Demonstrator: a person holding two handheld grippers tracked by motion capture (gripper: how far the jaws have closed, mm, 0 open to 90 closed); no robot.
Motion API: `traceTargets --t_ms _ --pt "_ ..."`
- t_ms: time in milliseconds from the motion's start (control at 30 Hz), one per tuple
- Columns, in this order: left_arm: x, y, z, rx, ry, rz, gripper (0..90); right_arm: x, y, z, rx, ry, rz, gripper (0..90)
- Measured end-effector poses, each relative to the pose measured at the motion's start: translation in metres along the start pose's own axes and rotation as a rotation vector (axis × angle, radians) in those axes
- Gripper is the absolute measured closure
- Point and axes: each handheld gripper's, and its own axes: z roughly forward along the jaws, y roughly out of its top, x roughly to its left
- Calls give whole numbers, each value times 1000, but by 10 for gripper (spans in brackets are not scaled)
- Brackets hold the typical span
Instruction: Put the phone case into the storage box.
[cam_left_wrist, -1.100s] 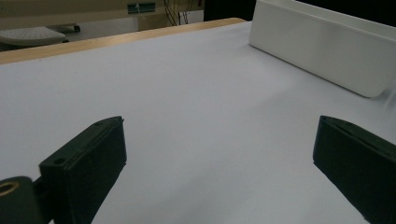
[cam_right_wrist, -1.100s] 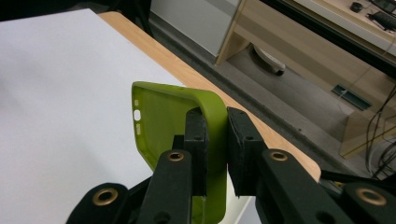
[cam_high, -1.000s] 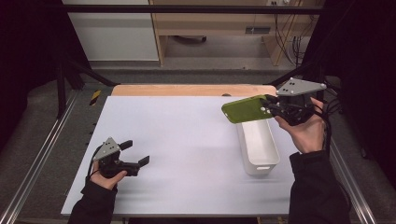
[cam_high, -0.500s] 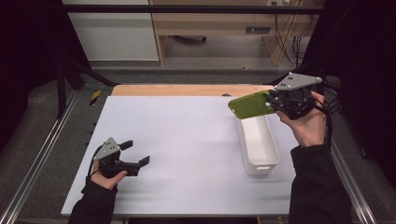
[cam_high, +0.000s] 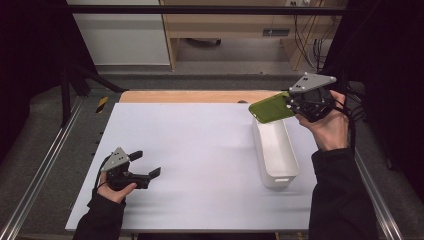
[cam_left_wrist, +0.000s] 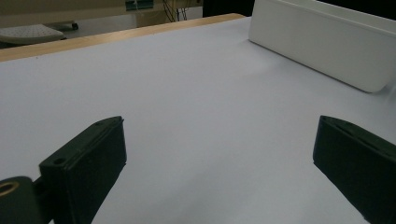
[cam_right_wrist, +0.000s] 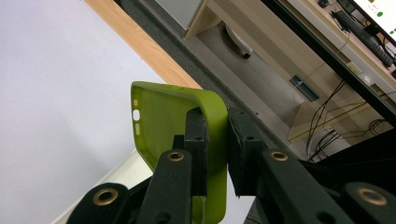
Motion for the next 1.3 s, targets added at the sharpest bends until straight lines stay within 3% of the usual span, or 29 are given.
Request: traceTargets --t_ms 700,1033,1300 --pt "0 -1 2 9 -5 15 25 -11 4 16 81 -45 -120 798" --pt "0 -1 2 11 -5 17 25 -11 10 25 131 -34 -187 798" --pt "0 -1 3 15 -7 19 25 -10 10 34 166 -9 -273 798"
